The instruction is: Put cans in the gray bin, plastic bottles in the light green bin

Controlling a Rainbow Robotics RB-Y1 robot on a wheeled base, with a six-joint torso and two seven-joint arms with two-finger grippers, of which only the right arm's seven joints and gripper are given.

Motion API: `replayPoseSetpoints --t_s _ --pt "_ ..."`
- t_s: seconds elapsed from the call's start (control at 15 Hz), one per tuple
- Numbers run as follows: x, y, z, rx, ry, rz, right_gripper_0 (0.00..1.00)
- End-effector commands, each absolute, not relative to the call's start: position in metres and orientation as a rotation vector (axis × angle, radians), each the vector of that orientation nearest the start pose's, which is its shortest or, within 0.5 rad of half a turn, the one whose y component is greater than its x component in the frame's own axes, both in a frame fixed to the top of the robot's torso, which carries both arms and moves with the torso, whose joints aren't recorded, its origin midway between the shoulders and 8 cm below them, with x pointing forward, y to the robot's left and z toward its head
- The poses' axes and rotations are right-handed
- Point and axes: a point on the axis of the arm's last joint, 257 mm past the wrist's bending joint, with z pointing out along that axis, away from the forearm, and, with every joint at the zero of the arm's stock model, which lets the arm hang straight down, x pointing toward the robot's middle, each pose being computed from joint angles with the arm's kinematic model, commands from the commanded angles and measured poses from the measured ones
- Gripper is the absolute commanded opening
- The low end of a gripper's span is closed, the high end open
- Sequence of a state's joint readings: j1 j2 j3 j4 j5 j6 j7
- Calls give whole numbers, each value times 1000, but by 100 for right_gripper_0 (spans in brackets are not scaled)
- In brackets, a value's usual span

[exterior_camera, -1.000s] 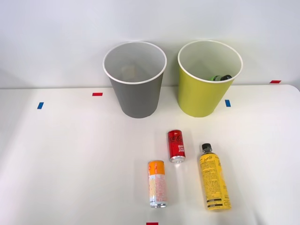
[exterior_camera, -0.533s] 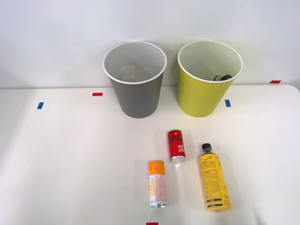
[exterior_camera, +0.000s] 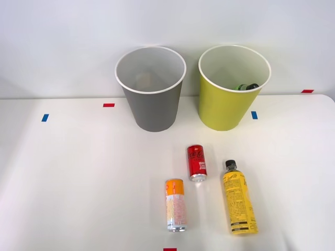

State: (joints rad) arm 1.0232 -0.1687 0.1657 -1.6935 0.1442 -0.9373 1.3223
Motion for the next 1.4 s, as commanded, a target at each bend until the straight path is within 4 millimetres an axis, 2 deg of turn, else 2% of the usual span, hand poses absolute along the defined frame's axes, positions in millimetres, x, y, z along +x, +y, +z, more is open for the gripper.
replayPoseSetpoints --t_s 0.07,0.4,0.47,0.53,0.87,1.13,1.4 --pt "181 -245 -297 -11 1523 80 100" --pt "181 -245 -297 -11 1523 80 100" --pt "184 -246 -313 1 1555 77 100" --pt "182 -245 -313 5 1553 82 100" --pt "192 -249 -291 32 1500 85 100" --pt "223 -248 -279 -20 1571 80 100" --pt "244 -244 -267 58 1657 157 100"
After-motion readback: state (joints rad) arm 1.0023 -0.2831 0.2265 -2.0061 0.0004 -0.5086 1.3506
